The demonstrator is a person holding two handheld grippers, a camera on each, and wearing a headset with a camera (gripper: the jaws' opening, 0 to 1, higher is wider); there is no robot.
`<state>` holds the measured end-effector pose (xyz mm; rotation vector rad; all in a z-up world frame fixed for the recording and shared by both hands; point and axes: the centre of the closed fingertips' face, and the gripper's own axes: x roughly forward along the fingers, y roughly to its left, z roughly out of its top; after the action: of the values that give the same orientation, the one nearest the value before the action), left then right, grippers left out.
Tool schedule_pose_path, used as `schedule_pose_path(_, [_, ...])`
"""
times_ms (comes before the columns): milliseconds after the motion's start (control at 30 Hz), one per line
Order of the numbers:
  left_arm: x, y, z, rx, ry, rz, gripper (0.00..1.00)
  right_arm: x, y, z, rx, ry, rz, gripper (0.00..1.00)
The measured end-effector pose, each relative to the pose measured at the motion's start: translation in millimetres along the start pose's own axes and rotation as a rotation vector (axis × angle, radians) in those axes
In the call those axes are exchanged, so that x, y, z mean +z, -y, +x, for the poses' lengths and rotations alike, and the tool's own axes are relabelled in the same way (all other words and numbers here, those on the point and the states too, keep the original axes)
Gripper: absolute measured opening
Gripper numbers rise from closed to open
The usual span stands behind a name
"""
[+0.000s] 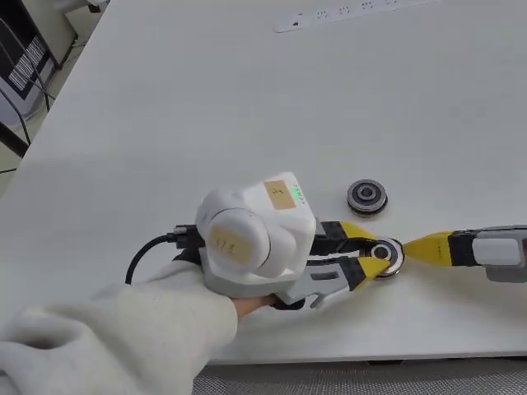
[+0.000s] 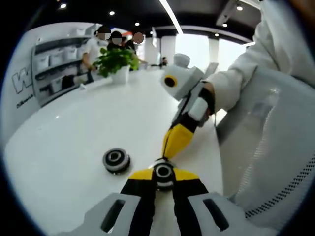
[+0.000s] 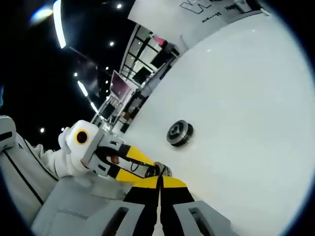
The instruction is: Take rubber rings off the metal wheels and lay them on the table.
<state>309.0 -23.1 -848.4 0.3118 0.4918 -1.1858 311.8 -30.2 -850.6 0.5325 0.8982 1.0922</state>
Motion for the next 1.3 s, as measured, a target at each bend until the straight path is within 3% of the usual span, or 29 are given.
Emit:
schedule_pose_path(933, [-0.5, 0.1, 0.9, 0.002, -0.006, 0.010, 0.13, 0.5, -17.3, 2.2, 0.076, -0.006, 0.004, 0.00])
schedule_pose_path(1300, [-0.1, 0.6, 1.1, 0.001, -0.008, 0.013, 0.13, 0.8, -20.8, 6.3, 0.077, -0.022, -0.052, 0.00])
